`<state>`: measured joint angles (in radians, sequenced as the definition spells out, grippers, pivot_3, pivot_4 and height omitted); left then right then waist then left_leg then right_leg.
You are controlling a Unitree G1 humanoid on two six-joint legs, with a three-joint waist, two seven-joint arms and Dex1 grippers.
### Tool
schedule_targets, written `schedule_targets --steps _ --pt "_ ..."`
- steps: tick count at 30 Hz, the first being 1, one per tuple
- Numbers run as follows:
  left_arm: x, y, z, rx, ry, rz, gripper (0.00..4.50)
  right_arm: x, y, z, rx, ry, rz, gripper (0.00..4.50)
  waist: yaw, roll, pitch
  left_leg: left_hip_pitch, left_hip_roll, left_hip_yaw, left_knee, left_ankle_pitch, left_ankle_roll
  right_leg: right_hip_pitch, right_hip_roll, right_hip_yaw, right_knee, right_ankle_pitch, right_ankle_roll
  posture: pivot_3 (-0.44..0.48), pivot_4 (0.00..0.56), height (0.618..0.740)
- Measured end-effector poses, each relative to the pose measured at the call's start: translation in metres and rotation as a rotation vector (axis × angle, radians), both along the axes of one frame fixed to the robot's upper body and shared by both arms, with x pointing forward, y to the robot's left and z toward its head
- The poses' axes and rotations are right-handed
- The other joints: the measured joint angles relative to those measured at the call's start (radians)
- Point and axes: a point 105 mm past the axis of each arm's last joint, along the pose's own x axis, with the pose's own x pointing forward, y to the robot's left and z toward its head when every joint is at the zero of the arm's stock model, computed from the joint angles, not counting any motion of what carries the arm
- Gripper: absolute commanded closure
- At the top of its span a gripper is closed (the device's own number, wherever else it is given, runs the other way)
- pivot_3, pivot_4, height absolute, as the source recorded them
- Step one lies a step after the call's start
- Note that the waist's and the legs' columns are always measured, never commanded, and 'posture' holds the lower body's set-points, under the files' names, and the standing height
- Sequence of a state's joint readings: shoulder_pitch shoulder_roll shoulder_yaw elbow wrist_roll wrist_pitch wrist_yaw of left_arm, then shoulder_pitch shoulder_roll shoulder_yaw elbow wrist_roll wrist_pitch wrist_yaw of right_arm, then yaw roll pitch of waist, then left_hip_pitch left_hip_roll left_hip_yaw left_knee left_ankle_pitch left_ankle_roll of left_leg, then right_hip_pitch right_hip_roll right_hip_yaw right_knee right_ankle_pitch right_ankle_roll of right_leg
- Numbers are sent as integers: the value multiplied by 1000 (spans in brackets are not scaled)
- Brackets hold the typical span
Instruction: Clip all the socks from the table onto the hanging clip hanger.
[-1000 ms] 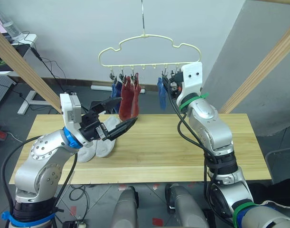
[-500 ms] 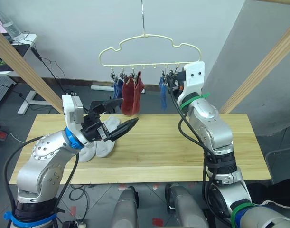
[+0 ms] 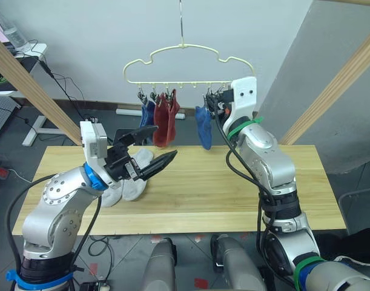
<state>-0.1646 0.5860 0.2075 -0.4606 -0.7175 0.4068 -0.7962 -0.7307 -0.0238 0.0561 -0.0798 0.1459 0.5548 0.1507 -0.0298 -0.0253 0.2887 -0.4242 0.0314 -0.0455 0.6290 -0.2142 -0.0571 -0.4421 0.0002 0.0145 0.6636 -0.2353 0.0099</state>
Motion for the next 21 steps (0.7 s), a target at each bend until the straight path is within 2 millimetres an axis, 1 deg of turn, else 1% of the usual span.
schedule_targets --steps 4,10,17,21 --pt "0 -1 -1 4 1 -1 0 2 2 -4 23 25 23 2828 0 0 0 0 0 0 0 0 0 0 0 0 0 0 0 61 282 740" --pt "0 0 -2 4 6 2 0 4 1 -5 57 46 29 2828 0 0 0 0 0 0 0 0 0 0 0 0 0 0 0 67 277 740" --pt "-1 0 -4 5 12 4 0 5 -3 -7 40 56 29 2828 1 0 0 0 0 0 0 0 0 0 0 0 1 0 0 65 268 740" --pt "-1 0 -4 6 11 4 0 1 2 -6 47 57 104 2828 1 0 0 0 0 0 0 0 0 0 0 0 1 0 0 63 267 740"
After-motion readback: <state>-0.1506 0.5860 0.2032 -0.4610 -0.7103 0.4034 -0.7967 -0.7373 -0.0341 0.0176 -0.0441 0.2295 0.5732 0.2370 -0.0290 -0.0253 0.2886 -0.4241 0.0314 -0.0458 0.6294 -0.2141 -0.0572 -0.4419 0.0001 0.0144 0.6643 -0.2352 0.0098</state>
